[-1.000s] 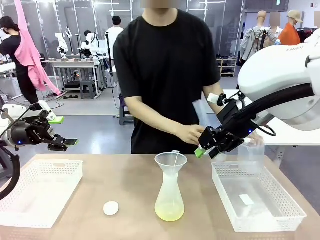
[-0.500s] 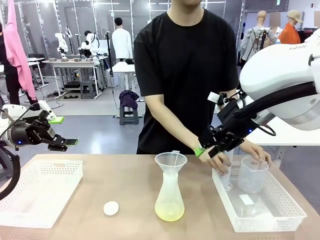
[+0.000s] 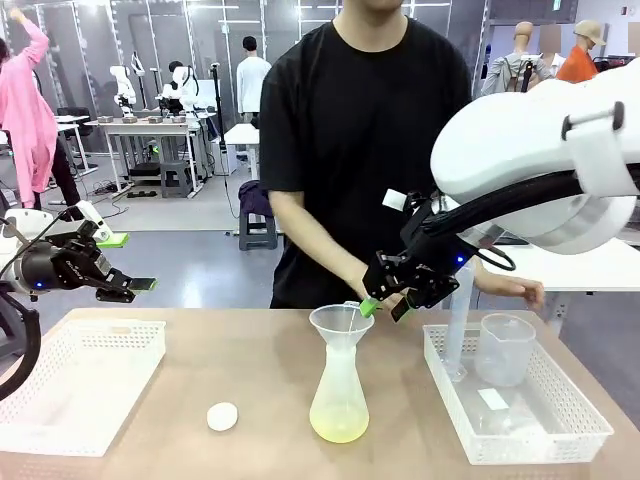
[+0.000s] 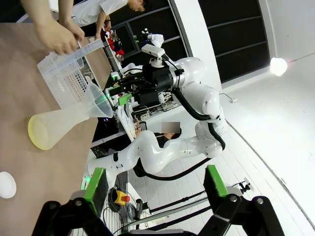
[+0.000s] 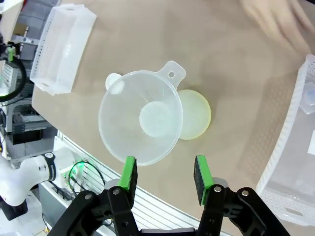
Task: Prepare the solutions needed for the experiment.
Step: Once the solution is in the Big flask , pick up the Plastic Funnel and place it back into the right Organizing basket.
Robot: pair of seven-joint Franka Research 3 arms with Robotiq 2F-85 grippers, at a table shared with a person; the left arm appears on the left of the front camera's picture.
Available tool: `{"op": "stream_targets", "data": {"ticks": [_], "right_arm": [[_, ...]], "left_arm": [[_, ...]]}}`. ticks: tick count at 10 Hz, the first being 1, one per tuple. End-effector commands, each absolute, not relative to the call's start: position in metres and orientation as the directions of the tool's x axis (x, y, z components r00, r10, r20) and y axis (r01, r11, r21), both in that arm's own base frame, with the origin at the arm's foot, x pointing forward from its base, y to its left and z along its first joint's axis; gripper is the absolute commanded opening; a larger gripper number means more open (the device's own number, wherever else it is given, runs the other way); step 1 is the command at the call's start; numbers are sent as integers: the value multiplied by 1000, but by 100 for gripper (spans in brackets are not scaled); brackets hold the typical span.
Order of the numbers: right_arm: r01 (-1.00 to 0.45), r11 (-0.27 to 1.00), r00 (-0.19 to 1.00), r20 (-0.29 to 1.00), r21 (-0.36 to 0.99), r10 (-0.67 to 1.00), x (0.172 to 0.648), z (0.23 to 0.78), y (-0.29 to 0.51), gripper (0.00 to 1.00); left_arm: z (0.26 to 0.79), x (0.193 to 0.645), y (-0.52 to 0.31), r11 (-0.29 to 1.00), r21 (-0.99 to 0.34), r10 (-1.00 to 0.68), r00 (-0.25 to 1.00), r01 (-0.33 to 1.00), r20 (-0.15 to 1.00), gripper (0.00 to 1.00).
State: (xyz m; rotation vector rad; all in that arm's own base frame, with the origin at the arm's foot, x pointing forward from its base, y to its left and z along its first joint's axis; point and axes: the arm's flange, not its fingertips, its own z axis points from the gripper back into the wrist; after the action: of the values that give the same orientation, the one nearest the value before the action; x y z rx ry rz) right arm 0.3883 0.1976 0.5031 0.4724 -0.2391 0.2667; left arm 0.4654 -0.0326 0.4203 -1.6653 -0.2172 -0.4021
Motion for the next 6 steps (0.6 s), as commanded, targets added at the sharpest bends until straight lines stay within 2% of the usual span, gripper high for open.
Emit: {"op": "stream_targets", "data": {"ticks": [1, 6], "right_arm": [[-262, 894, 956, 228, 363, 187, 397, 510, 207, 59], [-204, 915, 972, 182, 348, 147, 412, 501, 222, 59]], "left_arm": [[422, 466, -33, -139, -915, -89, 916, 378, 391, 100], [422, 466, -33, -139, -915, -89, 916, 378, 391, 100]]}}
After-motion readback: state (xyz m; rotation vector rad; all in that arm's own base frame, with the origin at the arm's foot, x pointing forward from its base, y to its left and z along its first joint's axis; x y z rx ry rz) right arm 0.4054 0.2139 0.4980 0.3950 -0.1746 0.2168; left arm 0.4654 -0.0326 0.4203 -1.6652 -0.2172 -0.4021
